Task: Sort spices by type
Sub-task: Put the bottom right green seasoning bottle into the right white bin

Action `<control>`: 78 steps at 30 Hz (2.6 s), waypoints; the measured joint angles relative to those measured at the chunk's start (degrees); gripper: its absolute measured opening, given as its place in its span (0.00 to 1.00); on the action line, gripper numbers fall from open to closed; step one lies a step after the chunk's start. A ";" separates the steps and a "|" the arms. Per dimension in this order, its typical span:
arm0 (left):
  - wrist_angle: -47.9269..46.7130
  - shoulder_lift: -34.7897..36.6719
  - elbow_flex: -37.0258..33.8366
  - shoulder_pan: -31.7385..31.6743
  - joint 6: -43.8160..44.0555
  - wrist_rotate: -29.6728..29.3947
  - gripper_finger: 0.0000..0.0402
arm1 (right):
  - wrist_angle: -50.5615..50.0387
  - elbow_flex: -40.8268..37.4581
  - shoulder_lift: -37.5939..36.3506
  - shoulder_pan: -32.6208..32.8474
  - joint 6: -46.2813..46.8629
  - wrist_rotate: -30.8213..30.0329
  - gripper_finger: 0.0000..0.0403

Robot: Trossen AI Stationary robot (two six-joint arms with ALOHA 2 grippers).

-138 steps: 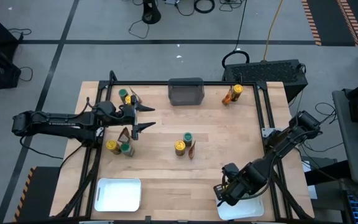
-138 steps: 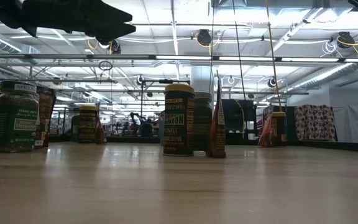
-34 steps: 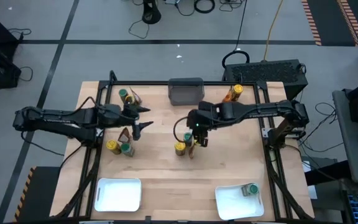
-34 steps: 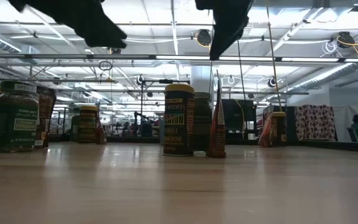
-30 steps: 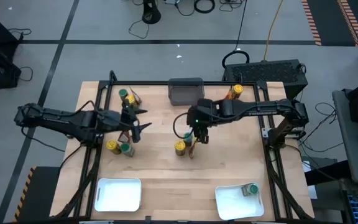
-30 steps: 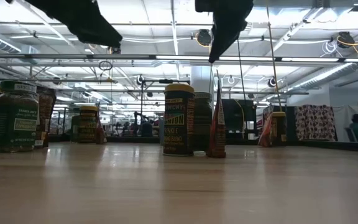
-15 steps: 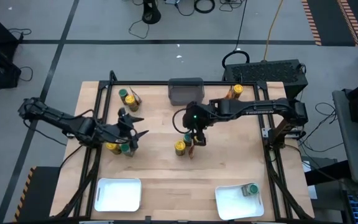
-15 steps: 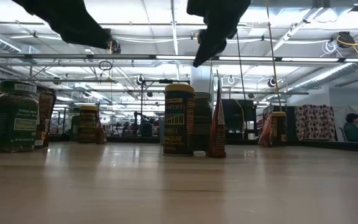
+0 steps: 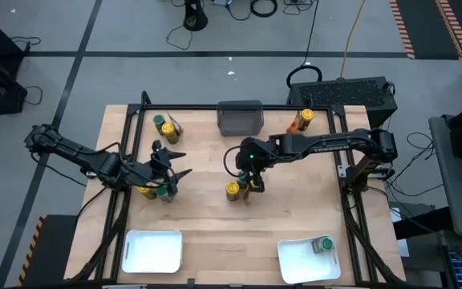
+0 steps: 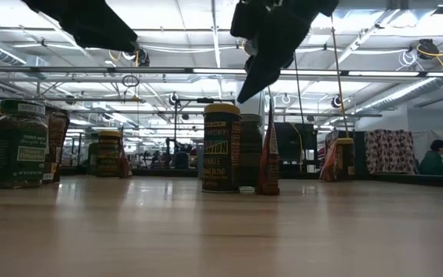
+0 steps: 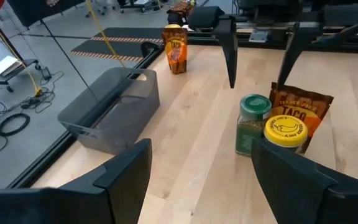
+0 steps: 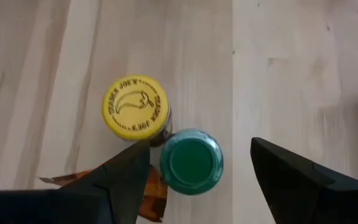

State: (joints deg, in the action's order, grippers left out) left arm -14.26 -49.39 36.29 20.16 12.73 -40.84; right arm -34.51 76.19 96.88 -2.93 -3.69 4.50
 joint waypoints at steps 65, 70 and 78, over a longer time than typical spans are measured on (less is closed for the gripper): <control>-0.31 -0.02 -0.04 0.00 -0.07 0.02 0.69 | 11.77 -9.06 3.32 0.75 1.52 0.03 0.65; -0.33 -0.02 -0.04 0.00 -0.07 0.02 0.69 | 11.15 -9.04 3.11 0.77 1.53 -0.02 0.57; -0.39 -0.02 -0.04 0.00 -0.07 0.02 0.69 | 6.07 -5.50 1.73 0.77 1.54 -0.13 0.43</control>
State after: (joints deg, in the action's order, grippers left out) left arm -14.66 -49.41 36.25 20.16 12.67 -40.82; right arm -28.44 70.69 98.61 -2.16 -2.15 4.37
